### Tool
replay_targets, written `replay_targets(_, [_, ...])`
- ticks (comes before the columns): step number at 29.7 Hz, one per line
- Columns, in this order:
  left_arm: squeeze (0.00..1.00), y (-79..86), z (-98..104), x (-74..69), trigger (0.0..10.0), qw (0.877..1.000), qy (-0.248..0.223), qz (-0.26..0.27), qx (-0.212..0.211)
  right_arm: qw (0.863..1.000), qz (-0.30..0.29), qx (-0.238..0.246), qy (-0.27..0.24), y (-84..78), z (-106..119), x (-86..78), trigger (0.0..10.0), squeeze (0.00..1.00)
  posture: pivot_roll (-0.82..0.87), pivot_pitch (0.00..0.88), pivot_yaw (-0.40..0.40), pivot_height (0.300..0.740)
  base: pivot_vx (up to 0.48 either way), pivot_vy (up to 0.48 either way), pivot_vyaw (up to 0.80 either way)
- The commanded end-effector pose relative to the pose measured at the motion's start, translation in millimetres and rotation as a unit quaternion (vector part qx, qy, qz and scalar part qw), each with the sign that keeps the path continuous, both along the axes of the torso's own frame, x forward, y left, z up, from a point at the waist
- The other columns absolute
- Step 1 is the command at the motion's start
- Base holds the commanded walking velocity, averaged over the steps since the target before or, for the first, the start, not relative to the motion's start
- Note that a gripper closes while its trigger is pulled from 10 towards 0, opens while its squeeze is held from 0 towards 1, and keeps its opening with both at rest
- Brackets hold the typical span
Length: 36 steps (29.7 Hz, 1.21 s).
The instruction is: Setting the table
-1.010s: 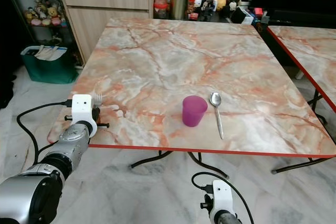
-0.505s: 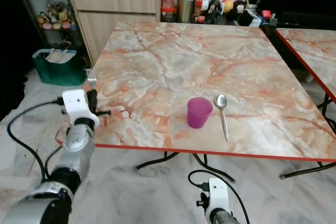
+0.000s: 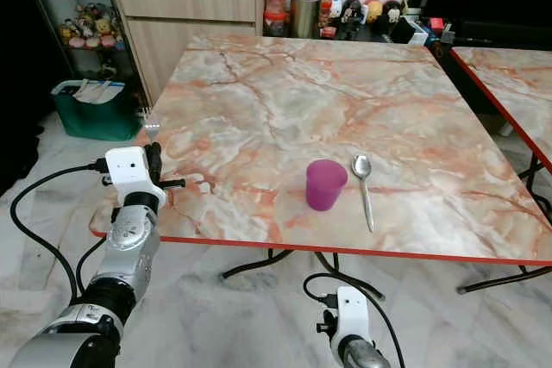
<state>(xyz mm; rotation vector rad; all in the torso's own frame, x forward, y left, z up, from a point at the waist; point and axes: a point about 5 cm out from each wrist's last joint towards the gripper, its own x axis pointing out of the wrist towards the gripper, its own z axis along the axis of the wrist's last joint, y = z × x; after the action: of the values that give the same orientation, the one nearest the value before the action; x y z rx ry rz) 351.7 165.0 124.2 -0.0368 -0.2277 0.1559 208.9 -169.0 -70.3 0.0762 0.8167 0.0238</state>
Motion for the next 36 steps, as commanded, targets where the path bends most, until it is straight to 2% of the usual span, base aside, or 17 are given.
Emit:
replay_targets(1, [0.0, -1.9, 14.7, 4.0, 10.0, 1.0, -0.028, 0.004, -0.004, 1.0, -0.006, -0.004, 0.005, -4.7, -0.1, -0.3, 10.0, 0.0, 0.0, 0.0, -0.065, 0.74, 0.0, -0.382, 0.0])
replay_targets(30, [0.0, 5.0, 25.5, 5.0, 10.0, 0.999, -0.043, 0.018, -0.003, 1.0, 0.011, -0.013, 0.009, -2.0, -0.5, -0.2, 10.0, 0.0, 0.0, 0.0, -0.066, 0.74, 0.0, -0.381, 0.0])
replay_targets(36, [0.0, 5.3, 25.2, 4.5, 10.0, 0.999, -0.042, 0.018, -0.003, 1.0, 0.003, -0.008, 0.005, -2.5, -0.4, -0.6, 10.0, 0.0, 0.0, 0.0, -0.066, 0.74, 0.0, -0.378, 0.41])
